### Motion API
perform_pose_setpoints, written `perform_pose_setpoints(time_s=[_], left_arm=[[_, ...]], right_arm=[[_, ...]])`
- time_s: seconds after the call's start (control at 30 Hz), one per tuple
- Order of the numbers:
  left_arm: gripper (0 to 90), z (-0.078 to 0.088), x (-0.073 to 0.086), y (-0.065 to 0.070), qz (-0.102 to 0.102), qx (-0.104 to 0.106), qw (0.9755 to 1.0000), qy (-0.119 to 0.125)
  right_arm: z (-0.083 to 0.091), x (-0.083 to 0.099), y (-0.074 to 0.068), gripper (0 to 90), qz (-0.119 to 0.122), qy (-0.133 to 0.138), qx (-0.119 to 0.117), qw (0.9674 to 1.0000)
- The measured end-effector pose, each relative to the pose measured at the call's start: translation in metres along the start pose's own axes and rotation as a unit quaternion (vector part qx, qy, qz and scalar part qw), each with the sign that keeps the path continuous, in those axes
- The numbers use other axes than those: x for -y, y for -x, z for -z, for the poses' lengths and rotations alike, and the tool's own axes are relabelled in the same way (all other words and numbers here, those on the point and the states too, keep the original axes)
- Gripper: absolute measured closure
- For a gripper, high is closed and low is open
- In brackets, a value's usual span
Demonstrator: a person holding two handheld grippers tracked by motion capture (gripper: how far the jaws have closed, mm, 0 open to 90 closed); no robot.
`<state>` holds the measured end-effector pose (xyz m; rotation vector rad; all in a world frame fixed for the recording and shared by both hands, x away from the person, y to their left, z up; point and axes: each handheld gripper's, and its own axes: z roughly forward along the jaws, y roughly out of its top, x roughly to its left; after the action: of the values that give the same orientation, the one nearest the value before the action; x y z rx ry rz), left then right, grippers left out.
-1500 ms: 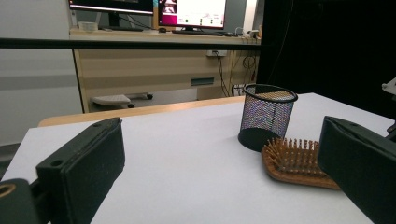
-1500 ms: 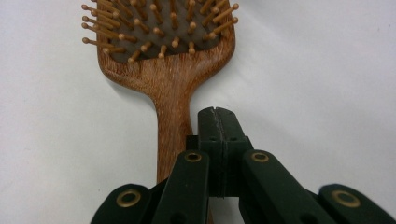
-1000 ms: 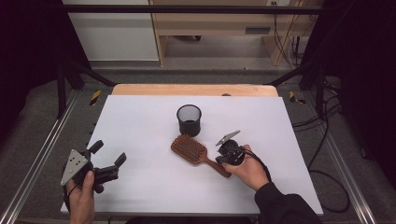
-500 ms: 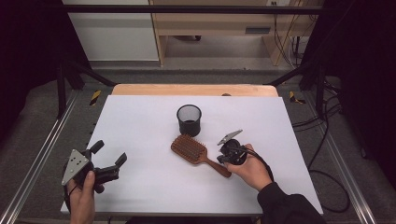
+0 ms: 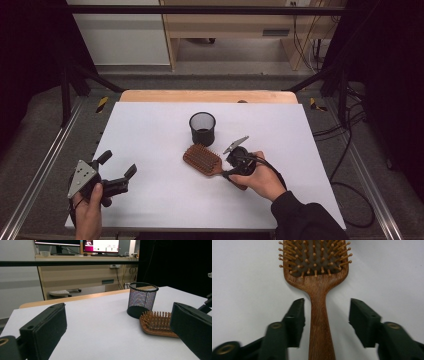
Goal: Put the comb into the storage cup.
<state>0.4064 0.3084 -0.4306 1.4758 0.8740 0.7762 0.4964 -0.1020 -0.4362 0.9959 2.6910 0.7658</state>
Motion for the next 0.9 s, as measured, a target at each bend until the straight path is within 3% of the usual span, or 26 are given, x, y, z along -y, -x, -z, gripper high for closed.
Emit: perform_pose_setpoints(time_s=[0.1,0.17,0.27,0.37,0.5,0.63,0.7,0.8,0.9], left_arm=[[1.4,0.0,0.0,0.0,-0.001,0.001,1.0,0.0],[1.4,0.0,0.0,0.001,-0.003,0.002,1.0,-0.002],[1.4,-0.001,0.0,0.001,-0.005,0.003,1.0,-0.004],[1.4,-0.002,0.0,0.001,-0.004,0.003,1.0,-0.005],[1.4,0.0,0.0,0.001,-0.007,0.003,1.0,-0.004],[1.4,-0.001,0.0,0.001,-0.007,0.003,1.0,-0.006],[1.4,-0.001,0.0,0.001,-0.008,0.002,0.9999,-0.006],[1.4,-0.001,0.0,0.001,-0.008,0.002,0.9999,-0.006],[1.4,-0.002,0.0,0.002,-0.009,0.003,0.9999,-0.007]], right_arm=[[-0.007,-0.001,-0.003,28.2,0.003,-0.012,0.01,0.9999],[-0.008,-0.002,-0.004,25.9,0.005,-0.015,0.011,0.9998],[-0.012,-0.004,-0.006,16.3,-0.004,-0.02,-0.002,0.9998],[-0.019,-0.006,-0.008,8.5,-0.011,-0.04,-0.014,0.999],[-0.026,-0.01,-0.009,8.3,-0.019,-0.06,-0.015,0.9979],[-0.028,-0.013,-0.009,7.9,-0.023,-0.056,-0.013,0.9981],[-0.03,-0.013,-0.01,7.9,-0.013,-0.06,-0.013,0.998],[-0.031,-0.013,-0.01,10.8,-0.009,-0.063,-0.011,0.9979],[-0.032,-0.011,-0.01,21.2,-0.006,-0.073,-0.004,0.9973]])
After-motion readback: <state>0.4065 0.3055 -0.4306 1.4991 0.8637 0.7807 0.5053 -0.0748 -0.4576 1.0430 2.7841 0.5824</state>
